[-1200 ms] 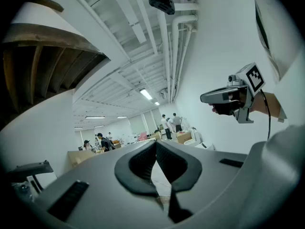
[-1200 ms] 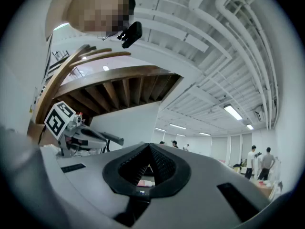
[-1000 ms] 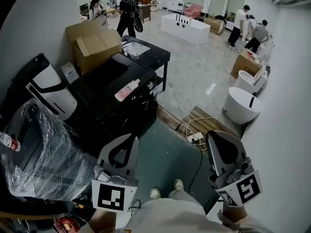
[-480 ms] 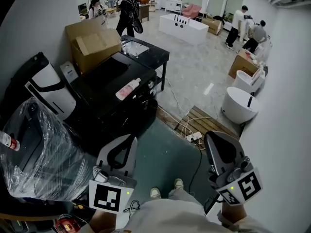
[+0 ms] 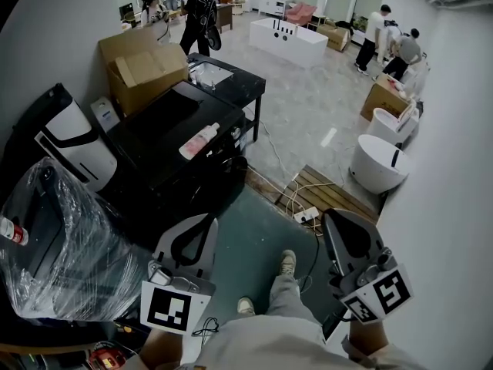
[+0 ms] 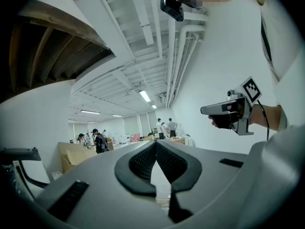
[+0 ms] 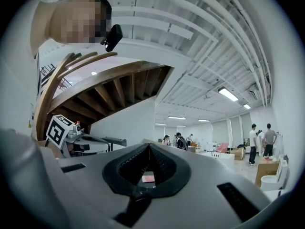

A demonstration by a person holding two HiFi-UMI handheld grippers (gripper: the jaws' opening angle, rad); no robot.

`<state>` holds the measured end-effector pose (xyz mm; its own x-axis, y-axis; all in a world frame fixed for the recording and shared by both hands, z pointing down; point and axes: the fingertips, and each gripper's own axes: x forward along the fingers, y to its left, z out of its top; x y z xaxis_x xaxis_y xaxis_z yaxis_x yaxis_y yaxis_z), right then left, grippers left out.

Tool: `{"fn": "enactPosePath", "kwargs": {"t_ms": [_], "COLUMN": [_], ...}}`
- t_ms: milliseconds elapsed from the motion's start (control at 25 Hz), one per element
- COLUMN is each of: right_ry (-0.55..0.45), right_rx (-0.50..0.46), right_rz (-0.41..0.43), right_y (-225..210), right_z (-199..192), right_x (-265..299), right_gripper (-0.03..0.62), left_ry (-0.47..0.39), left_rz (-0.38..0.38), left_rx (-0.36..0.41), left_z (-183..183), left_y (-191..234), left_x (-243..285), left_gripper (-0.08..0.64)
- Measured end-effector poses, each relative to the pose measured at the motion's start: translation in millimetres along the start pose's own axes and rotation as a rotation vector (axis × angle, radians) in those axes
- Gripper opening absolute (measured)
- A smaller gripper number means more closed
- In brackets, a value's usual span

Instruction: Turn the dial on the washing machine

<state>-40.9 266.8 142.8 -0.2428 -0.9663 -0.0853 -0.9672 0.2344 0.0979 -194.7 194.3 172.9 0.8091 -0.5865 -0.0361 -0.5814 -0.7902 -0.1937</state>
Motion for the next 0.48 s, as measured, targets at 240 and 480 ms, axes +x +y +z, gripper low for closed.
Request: {"fn": "enactPosePath", "kwargs": {"t_ms": [240,480], "right_ry": [0.012,0.029], "right_rx": [0.033,0.058], "right_rz": [0.019,0.070], "right_y": [-28,-61], "right_z": [-15,-33], "right_x": [25,62], "right_gripper": [0.028,0.028], "left_ry": [0.040,0.077], "left_rz": [0.025,0.056], "left_rx": [-0.010,0.000], "left_z": [-10,-23], "left_y": [12,24], "left_x": [30,70], "left_gripper": [0.018,0.018]}}
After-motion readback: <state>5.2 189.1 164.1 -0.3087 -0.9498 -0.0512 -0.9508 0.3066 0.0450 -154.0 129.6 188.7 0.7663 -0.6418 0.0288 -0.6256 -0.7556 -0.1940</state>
